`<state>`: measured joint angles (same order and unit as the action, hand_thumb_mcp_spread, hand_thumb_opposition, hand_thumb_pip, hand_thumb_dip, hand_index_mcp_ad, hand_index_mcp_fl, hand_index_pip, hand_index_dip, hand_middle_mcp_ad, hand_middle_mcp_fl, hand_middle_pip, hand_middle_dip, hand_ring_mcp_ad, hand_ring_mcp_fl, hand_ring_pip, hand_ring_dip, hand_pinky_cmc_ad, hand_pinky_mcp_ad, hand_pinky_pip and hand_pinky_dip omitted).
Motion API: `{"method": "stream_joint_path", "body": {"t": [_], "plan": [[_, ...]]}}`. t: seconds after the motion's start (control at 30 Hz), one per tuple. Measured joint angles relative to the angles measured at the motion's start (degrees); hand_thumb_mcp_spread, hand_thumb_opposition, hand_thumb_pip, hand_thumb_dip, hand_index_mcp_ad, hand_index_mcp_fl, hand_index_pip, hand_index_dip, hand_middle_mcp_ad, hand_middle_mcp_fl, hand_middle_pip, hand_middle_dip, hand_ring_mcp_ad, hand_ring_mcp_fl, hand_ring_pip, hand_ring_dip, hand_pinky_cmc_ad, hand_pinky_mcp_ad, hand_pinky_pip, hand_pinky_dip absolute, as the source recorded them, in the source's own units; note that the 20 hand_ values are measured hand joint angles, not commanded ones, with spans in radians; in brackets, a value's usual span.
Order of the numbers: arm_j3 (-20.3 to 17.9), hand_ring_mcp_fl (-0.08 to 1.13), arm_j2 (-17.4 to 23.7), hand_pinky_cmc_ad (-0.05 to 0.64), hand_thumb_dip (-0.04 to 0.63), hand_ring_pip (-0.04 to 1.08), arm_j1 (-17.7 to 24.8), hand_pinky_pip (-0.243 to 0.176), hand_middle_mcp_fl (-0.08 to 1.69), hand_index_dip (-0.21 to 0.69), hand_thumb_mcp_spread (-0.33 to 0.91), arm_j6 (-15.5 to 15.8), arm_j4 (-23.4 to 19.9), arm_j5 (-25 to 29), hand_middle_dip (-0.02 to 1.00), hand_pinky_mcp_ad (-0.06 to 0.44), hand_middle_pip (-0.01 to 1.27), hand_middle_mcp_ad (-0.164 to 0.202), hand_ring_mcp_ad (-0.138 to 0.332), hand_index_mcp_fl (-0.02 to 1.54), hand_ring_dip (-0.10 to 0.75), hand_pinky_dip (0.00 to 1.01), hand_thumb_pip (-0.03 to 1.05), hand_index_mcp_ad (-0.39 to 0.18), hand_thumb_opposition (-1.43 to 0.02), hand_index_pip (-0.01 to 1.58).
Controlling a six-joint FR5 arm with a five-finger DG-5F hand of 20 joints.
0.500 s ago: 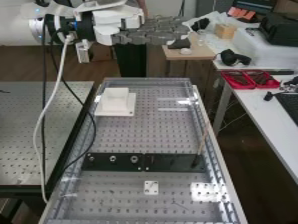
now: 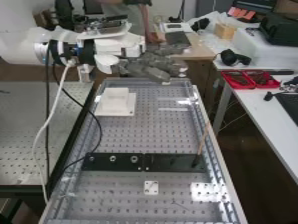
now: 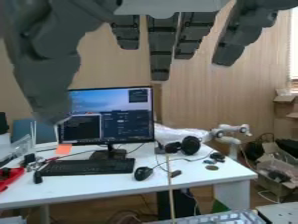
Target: Grab the paper clip and place it in the clear container
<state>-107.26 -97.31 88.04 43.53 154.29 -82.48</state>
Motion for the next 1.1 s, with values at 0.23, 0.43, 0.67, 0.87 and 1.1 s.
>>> {"method": "stream_joint_path", "body": {"t": [0.23,0.43,0.67,0.87,1.1], "plan": [[-0.2,0.0,-2.5,0.295,0.22,0.07,-3.0,-0.031,0.28,-0.166,0.36,-0.2,-2.7,-2.2,0.34,0.234,0.11,0.058,0.061,-0.01,0.098,0.29,0.59,-0.068,-0.73,0.07],[0.5,0.0,-6.0,0.297,0.239,0.08,-5.9,-0.031,0.33,-0.173,0.36,0.3,-4.8,-4.2,0.37,0.25,0.12,0.058,0.08,-0.01,0.112,0.29,0.63,-0.063,-0.76,0.07],[1.8,0.06,-9.3,0.298,0.253,0.09,-8.3,-0.028,0.41,-0.176,0.37,0.8,-6.2,-5.6,0.45,0.25,0.13,0.059,0.08,-0.01,0.133,0.29,0.63,-0.061,-0.77,0.08],[3.2,0.1,-11.8,0.295,0.269,0.09,-10.1,-0.028,0.42,-0.176,0.38,1.5,-7.5,-7.5,0.46,0.246,0.13,0.059,0.082,0.0,0.161,0.29,0.64,-0.061,-0.79,0.08],[4.6,0.15,-14.2,0.295,0.29,0.09,-11.8,-0.009,0.48,-0.178,0.41,1.6,-9.5,-9.2,0.48,0.246,0.14,0.059,0.082,0.02,0.178,0.25,0.72,-0.072,-0.81,0.09]]}}
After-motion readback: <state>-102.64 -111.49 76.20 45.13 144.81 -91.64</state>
